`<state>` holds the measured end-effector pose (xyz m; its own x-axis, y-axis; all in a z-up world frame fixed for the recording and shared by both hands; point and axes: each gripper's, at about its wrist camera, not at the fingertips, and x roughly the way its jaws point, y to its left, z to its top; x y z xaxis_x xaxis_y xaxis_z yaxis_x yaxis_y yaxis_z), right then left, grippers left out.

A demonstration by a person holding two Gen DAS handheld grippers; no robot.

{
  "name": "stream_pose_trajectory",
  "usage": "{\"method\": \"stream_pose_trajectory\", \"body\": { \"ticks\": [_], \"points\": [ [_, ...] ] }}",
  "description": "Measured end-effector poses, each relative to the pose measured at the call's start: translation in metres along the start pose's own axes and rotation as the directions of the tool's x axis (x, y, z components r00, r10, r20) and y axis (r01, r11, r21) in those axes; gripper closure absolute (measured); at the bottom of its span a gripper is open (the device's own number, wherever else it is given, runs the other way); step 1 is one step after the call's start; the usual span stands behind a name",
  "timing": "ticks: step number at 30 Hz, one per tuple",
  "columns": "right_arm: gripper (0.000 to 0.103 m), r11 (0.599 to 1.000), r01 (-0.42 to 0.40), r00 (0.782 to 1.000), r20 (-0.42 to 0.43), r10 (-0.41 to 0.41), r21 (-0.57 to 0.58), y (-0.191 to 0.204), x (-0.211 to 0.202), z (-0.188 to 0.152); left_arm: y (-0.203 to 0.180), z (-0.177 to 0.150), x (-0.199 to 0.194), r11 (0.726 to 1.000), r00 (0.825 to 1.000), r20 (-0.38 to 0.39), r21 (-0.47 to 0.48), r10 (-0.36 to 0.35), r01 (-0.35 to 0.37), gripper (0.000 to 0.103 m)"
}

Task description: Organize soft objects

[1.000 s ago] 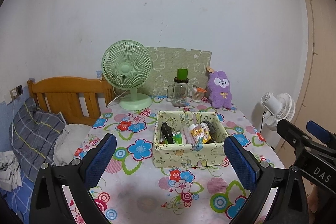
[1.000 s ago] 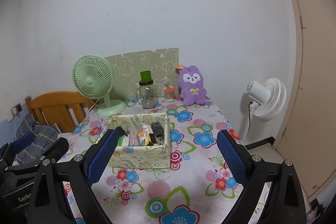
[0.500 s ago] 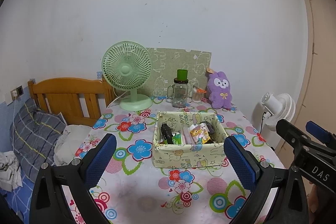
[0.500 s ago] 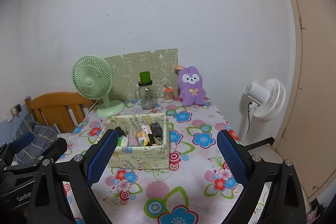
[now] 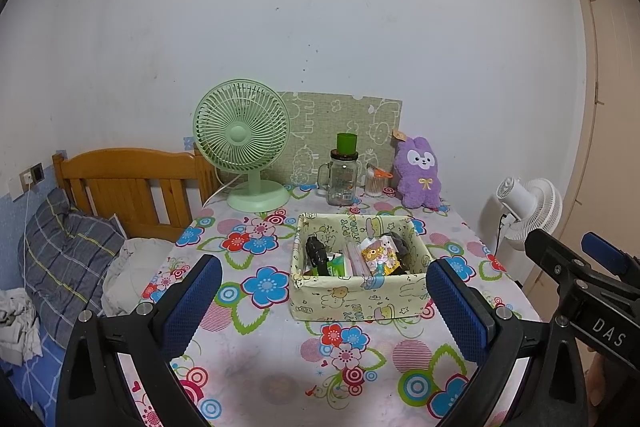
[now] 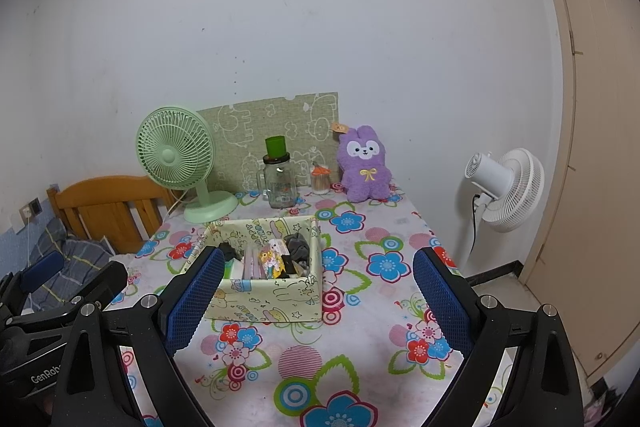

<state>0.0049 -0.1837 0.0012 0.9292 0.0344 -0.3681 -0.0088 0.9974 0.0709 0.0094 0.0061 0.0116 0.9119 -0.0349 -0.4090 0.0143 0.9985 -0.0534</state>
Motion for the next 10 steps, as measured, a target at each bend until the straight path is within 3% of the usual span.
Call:
{"method": "stream_pose_trajectory", "body": {
  "ticks": [10],
  "points": [
    [0.006,1.000,-0.001,1.000,-0.003,0.001,-0.001,-0.0011,0.0002,-0.0013,0.0002,-0.0001,0.0002,1.000,1.000,0.000,0.000,0.001,-0.001,0.000]
  ]
}}
